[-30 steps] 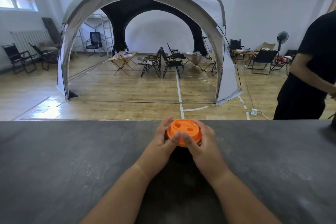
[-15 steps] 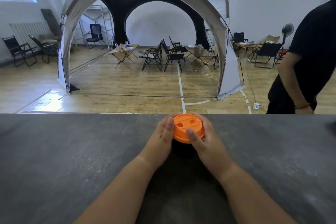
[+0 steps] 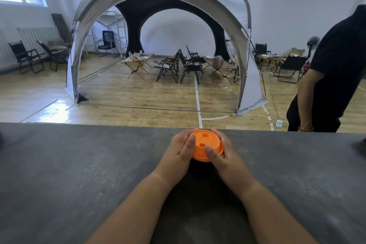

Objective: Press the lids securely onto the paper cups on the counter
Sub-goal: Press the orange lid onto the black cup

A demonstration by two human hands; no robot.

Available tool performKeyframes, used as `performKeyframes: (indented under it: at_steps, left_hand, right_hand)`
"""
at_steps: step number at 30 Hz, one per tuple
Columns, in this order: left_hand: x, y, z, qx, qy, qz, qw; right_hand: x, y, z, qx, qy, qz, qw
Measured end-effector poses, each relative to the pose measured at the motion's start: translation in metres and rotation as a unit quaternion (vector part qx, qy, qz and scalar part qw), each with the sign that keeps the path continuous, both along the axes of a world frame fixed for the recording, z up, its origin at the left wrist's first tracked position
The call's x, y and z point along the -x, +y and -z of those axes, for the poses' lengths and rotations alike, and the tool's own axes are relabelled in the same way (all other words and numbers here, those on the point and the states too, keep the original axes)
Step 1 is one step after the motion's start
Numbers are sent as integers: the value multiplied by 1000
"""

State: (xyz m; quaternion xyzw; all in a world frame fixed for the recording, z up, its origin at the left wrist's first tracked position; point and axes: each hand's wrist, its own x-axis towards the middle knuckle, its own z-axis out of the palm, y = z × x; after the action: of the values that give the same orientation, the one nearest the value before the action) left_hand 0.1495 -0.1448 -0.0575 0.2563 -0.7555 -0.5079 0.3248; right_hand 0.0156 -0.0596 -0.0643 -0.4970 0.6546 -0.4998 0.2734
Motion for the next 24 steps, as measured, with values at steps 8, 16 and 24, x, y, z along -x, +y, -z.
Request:
performKeyframes:
  at_steps: [8,16,24]
  left_hand:
    - [-27,-3,-26,-69,-112,41,990]
    - [-217,-15,-36,-96,-1,-178,979]
    - [-387,-20,-21,-79,43,-334,938]
  right_hand:
    - [-20,-2,-14,1,-37,-11,999]
    - [-183,-69,-35,-43,-417,-127,899]
    - [-371,-125,-22,-181,-506,-246,807]
